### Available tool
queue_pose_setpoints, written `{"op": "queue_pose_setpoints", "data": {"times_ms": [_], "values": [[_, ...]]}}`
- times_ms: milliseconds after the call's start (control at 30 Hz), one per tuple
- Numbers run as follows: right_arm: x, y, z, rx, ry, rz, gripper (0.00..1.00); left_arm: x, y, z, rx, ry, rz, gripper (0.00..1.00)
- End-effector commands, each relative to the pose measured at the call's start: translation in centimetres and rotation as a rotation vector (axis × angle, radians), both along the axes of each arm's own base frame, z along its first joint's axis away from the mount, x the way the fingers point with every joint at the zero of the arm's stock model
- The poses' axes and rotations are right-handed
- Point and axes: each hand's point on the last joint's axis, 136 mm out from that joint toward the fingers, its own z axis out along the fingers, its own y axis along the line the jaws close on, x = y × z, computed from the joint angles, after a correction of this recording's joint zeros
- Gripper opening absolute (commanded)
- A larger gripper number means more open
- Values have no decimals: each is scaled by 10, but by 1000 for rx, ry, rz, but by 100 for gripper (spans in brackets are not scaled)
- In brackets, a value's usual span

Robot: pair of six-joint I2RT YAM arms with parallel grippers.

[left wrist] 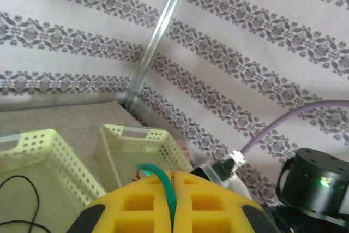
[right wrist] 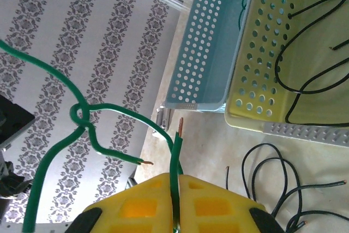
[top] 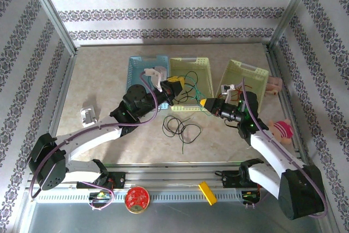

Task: Untangle the cables

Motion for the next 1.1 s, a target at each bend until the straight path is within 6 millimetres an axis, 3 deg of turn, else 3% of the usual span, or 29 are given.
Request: {"op": "queue_pose_setpoints", "data": {"times_ms": [0,167,333,467,600,733,933,967,1033,1067], "values": [[1,-7,4,-3,-16,-28,2,4,10,8,-24,-18,82,0],[13,-36,6,-9,-27,-181,0,15,33,-20,81,52,221,0],[24,-79,-4,-15,13,-387,0,21,81,-52,131,136,445,0],[26,-97,-13,-20,44,-468,0,22,112,-69,143,185,537,0],[27,-99,-18,-21,69,-482,0,29,145,-80,60,256,587,0],[25,-87,-12,-39,51,-396,0,48,153,-89,82,295,547,0],[16,-51,-2,-84,8,-245,0,101,173,-133,137,404,600,1],[15,-46,-1,-86,3,-225,0,110,177,-142,149,415,623,10],[12,-38,0,-83,4,-189,0,125,187,-155,148,435,678,41],[11,-35,1,-79,9,-171,0,130,187,-154,141,432,681,51]]}}
